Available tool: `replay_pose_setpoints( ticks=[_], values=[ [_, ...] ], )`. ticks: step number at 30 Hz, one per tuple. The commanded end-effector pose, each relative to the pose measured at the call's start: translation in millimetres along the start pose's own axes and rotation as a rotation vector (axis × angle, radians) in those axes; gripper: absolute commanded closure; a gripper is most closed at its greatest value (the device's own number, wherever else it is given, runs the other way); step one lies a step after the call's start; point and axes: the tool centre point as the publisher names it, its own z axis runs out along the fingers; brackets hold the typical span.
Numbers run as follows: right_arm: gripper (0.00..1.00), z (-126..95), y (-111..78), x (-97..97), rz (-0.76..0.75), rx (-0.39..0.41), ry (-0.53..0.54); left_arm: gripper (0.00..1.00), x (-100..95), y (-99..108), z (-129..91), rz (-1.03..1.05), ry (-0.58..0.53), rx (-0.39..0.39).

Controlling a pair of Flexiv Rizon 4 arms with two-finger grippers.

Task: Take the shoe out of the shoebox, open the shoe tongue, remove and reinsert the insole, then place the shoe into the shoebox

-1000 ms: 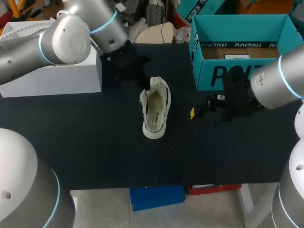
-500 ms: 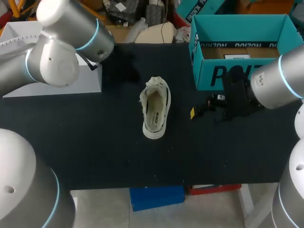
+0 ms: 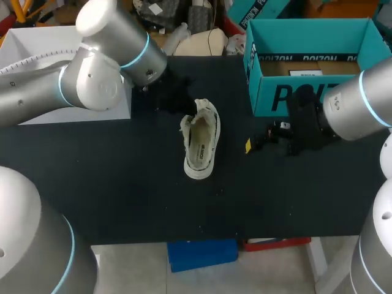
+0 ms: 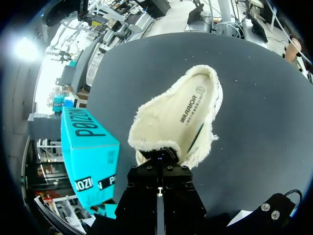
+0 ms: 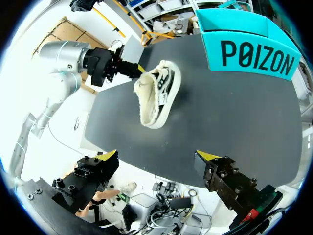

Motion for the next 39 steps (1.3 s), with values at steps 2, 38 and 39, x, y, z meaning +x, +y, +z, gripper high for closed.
replay_pose_setpoints(
  ticks=[2, 38, 39],
  values=[
    [0.00, 0.2, -0.1, 0.6, 0.001, 0.000, -0.002, 1.00, 9.6, -20.4, 14.7, 0.001, 0.007, 0.043],
    [0.00, 0.2, -0.1, 0.6, 0.001, 0.000, -0.002, 1.00, -8.5, -18.1, 21.3, -0.053, -0.035, 0.066],
    [0.00, 0.2, -0.1, 0.6, 0.001, 0.000, -0.002, 1.00, -5.1, -19.4, 21.7, -0.053, -0.029, 0.066]
  ],
)
